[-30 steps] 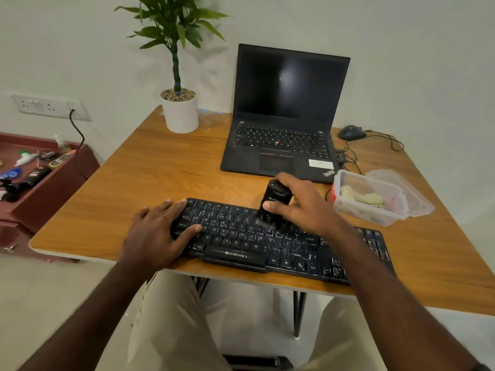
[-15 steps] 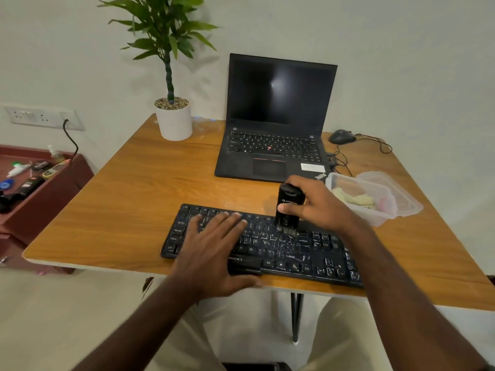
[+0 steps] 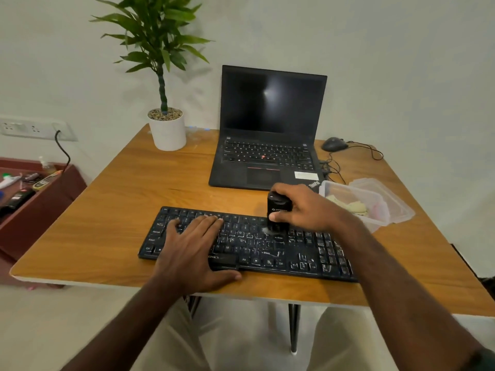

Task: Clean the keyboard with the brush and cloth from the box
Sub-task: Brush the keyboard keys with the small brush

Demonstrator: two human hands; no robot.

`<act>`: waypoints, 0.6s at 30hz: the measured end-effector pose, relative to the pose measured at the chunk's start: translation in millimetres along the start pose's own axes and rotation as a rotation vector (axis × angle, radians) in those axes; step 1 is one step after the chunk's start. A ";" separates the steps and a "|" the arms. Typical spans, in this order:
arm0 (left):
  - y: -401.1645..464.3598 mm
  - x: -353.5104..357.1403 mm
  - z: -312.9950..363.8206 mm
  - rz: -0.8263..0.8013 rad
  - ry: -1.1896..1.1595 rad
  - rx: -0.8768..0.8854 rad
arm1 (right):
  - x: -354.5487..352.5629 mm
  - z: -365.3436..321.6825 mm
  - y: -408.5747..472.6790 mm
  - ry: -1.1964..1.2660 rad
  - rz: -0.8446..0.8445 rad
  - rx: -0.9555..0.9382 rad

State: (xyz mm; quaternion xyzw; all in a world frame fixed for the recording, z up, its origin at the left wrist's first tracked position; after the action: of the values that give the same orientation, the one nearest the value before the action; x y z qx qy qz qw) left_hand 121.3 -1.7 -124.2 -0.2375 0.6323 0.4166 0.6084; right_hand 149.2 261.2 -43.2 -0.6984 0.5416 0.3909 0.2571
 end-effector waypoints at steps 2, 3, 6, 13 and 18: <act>-0.5 1.0 0.5 0.014 -0.003 0.002 | -11.6 2.4 0.6 -0.080 -0.042 0.027; -0.8 1.7 0.7 0.019 -0.004 0.002 | -15.3 2.8 1.6 -0.095 -0.028 0.030; -1.4 2.2 1.0 0.020 -0.002 0.003 | -10.2 -1.9 4.3 -0.002 0.112 -0.012; -1.6 0.8 0.8 0.001 -0.014 -0.020 | 7.2 6.4 -5.0 0.119 0.108 -0.026; -1.5 1.2 0.9 -0.003 -0.019 -0.027 | -19.9 14.2 -18.0 -0.110 0.057 0.050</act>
State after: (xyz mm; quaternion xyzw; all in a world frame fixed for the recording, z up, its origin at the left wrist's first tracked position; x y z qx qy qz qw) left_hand 122.8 -1.5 -125.6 -0.2427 0.6205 0.4262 0.6119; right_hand 160.5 288.4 -35.9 -0.6535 0.5558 0.4222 0.2927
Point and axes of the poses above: each hand's wrist, its own y-axis towards the middle knuckle, its own x-axis out of the palm, z = x × y, the point moved 2 cm from there along y, towards the middle knuckle, and after that the axes turned 9 degrees about -x, right-handed, at the moved point
